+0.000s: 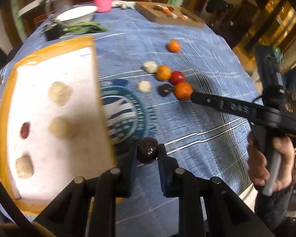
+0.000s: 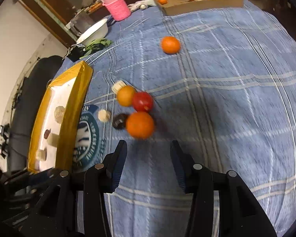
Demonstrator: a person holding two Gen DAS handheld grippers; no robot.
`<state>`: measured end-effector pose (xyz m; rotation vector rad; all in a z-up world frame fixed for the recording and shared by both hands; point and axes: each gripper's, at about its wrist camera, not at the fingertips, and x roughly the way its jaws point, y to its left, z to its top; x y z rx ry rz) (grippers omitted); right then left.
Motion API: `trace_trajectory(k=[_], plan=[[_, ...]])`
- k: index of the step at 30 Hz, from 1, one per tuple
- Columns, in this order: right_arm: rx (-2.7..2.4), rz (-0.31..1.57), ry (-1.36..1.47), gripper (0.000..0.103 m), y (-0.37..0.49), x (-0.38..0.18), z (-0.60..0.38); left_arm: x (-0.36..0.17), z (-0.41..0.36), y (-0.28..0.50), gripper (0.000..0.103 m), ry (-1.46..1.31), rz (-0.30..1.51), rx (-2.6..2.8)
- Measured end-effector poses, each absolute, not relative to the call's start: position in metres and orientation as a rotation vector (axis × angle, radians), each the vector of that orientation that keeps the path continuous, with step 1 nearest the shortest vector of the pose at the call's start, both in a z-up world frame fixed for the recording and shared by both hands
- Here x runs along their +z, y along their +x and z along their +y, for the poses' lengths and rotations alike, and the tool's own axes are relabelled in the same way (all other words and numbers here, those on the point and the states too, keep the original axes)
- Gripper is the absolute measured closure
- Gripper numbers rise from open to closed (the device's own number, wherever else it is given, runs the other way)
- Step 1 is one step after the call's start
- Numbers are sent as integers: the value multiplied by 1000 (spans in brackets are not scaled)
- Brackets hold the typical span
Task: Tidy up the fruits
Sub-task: 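Grasp the dark date with the left gripper while the right grasps an orange, then drop the dark date and orange into the tray, opening both grippers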
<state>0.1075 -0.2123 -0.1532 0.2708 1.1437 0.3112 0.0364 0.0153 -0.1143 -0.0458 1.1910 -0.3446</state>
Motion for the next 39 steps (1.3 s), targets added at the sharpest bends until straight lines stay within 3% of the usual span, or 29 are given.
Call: trace_trajectory(k=[8,13,23,31,39], plan=[[265,1169,241,60,132,-168,-193,-112,74,27,81,-113,1161,-257],[272,1133,219,72,125,-167,-186,-119,107,25,81,-148,1167,-177],[318,1079,257,72,65,-139,-176,-138,134,12,81,-176,1207,-114],[520,1060,82,73,37,-101,-89,-143,146,9,81,-171,1227,-62],[580,1124,-43,73,51,-102,-24,-141,165,7,81,-192,1227,-62]])
